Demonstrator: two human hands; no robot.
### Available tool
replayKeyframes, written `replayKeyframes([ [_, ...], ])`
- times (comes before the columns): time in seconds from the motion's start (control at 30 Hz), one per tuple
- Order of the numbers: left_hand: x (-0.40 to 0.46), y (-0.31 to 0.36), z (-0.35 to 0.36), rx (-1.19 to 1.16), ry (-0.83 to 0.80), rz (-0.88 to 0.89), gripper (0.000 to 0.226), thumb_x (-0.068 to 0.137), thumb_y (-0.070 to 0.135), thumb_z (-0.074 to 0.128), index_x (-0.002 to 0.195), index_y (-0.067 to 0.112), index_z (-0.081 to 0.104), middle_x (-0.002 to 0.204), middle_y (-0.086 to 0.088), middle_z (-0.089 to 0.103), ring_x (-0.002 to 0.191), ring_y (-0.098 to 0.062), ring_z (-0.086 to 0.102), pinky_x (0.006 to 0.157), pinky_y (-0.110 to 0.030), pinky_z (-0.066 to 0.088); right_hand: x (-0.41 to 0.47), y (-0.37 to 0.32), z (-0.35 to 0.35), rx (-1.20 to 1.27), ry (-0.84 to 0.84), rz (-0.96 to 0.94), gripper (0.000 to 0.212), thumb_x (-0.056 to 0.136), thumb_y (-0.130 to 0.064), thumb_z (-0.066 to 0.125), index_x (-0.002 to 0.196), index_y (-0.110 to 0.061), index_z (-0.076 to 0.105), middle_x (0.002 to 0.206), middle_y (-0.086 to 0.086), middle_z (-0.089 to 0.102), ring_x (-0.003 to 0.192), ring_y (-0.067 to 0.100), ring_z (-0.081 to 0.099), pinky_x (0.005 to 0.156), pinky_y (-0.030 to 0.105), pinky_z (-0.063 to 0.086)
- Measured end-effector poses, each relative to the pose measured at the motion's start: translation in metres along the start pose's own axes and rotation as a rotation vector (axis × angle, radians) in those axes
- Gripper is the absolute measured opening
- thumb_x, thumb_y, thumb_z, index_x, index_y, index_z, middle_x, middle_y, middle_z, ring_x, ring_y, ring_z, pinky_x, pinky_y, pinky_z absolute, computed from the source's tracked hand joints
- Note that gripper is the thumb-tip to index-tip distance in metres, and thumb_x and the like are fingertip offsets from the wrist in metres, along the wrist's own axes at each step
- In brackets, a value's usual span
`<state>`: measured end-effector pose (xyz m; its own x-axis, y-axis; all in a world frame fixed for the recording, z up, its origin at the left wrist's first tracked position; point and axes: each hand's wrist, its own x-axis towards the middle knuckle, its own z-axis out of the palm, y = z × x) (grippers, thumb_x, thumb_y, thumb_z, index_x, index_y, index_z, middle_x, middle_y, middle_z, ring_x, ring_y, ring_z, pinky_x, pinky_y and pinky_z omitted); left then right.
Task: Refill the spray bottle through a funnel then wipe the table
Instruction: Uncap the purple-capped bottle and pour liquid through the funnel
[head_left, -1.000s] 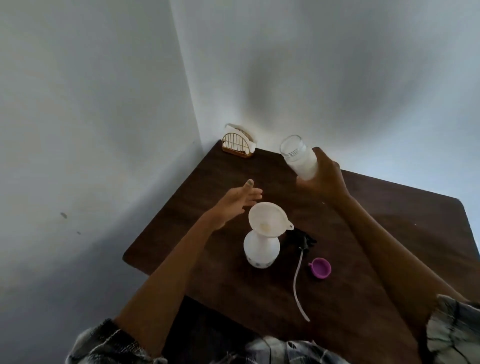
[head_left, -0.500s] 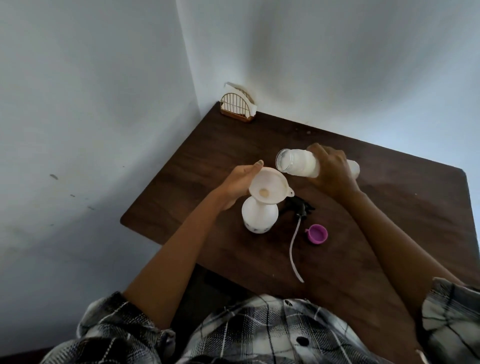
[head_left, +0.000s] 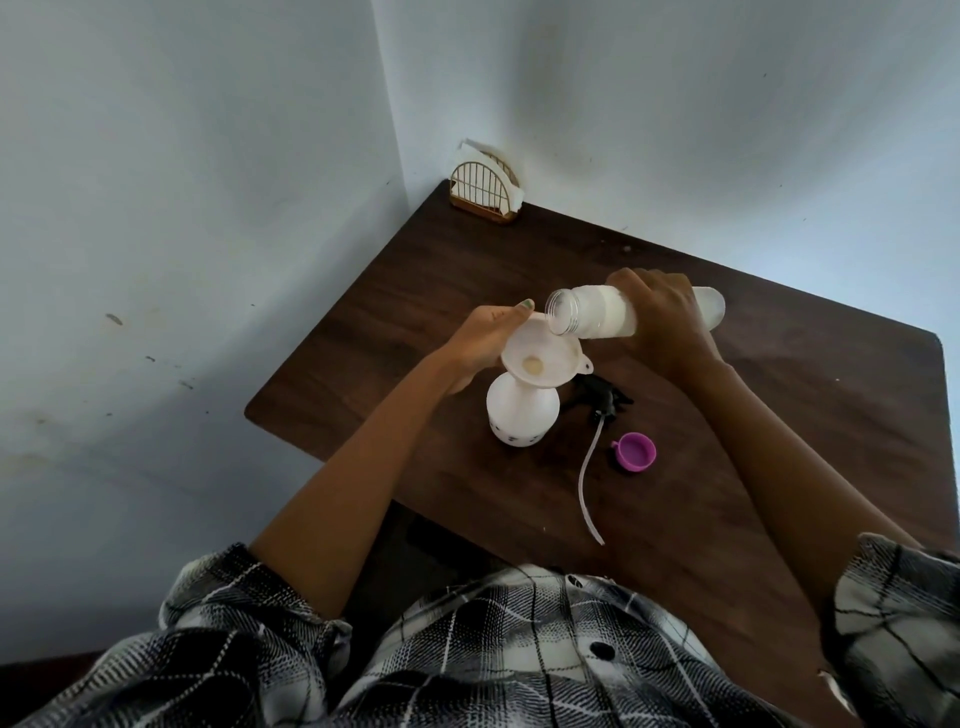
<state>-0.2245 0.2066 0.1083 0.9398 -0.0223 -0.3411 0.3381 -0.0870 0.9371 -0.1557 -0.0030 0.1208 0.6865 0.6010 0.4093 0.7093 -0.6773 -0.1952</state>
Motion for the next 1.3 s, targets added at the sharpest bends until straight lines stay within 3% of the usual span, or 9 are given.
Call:
replayKeyframes([
  [0.1, 0.0008, 0.0001, 0.0006, 0.005, 0.004, 0.004, 0.029, 0.098, 0.038, 0.043, 0.093, 0.019, 0.064, 0.089, -0.003, 0.062, 0.080, -0.015, 0.058, 0.069, -0.027, 0.048, -0.0002, 0.0008, -0.0007, -0.030, 0.003, -0.022, 0.054, 0.068, -0.048, 0.054, 0.098, -0.004, 0.060, 0.089, 0.013, 0.067, 0.079, 0.033, 0.063, 0.076, 0.044, 0.044],
  [0.23, 0.0010, 0.0002, 0.0009, 0.011, 0.001, 0.001, 0.029, 0.097, 0.039, 0.043, 0.092, 0.020, 0.064, 0.088, -0.003, 0.062, 0.080, -0.014, 0.058, 0.069, -0.028, 0.048, -0.0008, 0.0034, -0.0002, -0.072, -0.002, -0.040, 0.046, 0.065, -0.027, 0.077, 0.100, -0.004, 0.060, 0.090, 0.015, 0.066, 0.081, 0.034, 0.062, 0.079, 0.046, 0.043],
  [0.4, 0.0012, 0.0003, 0.0014, 0.009, 0.013, -0.003, 0.030, 0.097, 0.040, 0.044, 0.092, 0.019, 0.065, 0.091, -0.006, 0.062, 0.084, -0.017, 0.058, 0.072, -0.030, 0.047, -0.0003, 0.0048, -0.0028, -0.064, 0.012, -0.042, 0.048, 0.066, -0.038, 0.061, 0.099, -0.004, 0.060, 0.089, 0.014, 0.066, 0.080, 0.033, 0.062, 0.079, 0.046, 0.043],
  [0.53, 0.0011, 0.0001, 0.0007, 0.017, 0.012, -0.009, 0.030, 0.096, 0.041, 0.044, 0.096, 0.019, 0.064, 0.092, -0.004, 0.062, 0.084, -0.016, 0.059, 0.073, -0.030, 0.049, -0.0013, 0.0061, -0.0004, -0.099, 0.006, -0.055, 0.046, 0.063, -0.021, 0.080, 0.100, -0.004, 0.060, 0.090, 0.015, 0.066, 0.080, 0.035, 0.062, 0.079, 0.046, 0.043],
  [0.67, 0.0010, 0.0001, 0.0008, 0.027, 0.018, -0.005, 0.033, 0.097, 0.041, 0.043, 0.101, 0.015, 0.064, 0.093, -0.005, 0.061, 0.084, -0.016, 0.059, 0.071, -0.028, 0.048, -0.0010, 0.0042, -0.0007, -0.113, 0.007, -0.055, 0.046, 0.061, -0.017, 0.082, 0.099, -0.003, 0.060, 0.089, 0.017, 0.066, 0.080, 0.036, 0.062, 0.079, 0.049, 0.044],
  [0.87, -0.0001, 0.0015, 0.0022, 0.018, 0.026, -0.010, 0.029, 0.097, 0.040, 0.042, 0.088, 0.023, 0.063, 0.087, -0.001, 0.061, 0.078, -0.012, 0.058, 0.068, -0.025, 0.048, -0.0009, 0.0035, -0.0029, -0.108, 0.011, -0.065, 0.047, 0.065, -0.037, 0.057, 0.098, -0.004, 0.061, 0.087, 0.015, 0.066, 0.078, 0.035, 0.062, 0.077, 0.048, 0.044],
  [1.03, -0.0002, 0.0016, 0.0017, 0.020, 0.019, -0.008, 0.028, 0.097, 0.040, 0.042, 0.088, 0.024, 0.063, 0.087, 0.000, 0.061, 0.078, -0.012, 0.058, 0.069, -0.025, 0.049, 0.0001, 0.0062, 0.0005, -0.126, -0.008, -0.080, 0.047, 0.062, -0.020, 0.081, 0.100, -0.004, 0.060, 0.090, 0.015, 0.066, 0.081, 0.036, 0.062, 0.078, 0.049, 0.044],
  [1.3, 0.0001, 0.0001, 0.0015, 0.030, 0.012, -0.007, 0.028, 0.097, 0.041, 0.042, 0.087, 0.024, 0.062, 0.090, -0.002, 0.060, 0.084, -0.016, 0.056, 0.076, -0.032, 0.045, -0.0002, 0.0048, -0.0001, -0.136, -0.004, -0.085, 0.047, 0.059, -0.016, 0.082, 0.099, -0.004, 0.060, 0.089, 0.015, 0.065, 0.080, 0.036, 0.061, 0.079, 0.047, 0.044],
])
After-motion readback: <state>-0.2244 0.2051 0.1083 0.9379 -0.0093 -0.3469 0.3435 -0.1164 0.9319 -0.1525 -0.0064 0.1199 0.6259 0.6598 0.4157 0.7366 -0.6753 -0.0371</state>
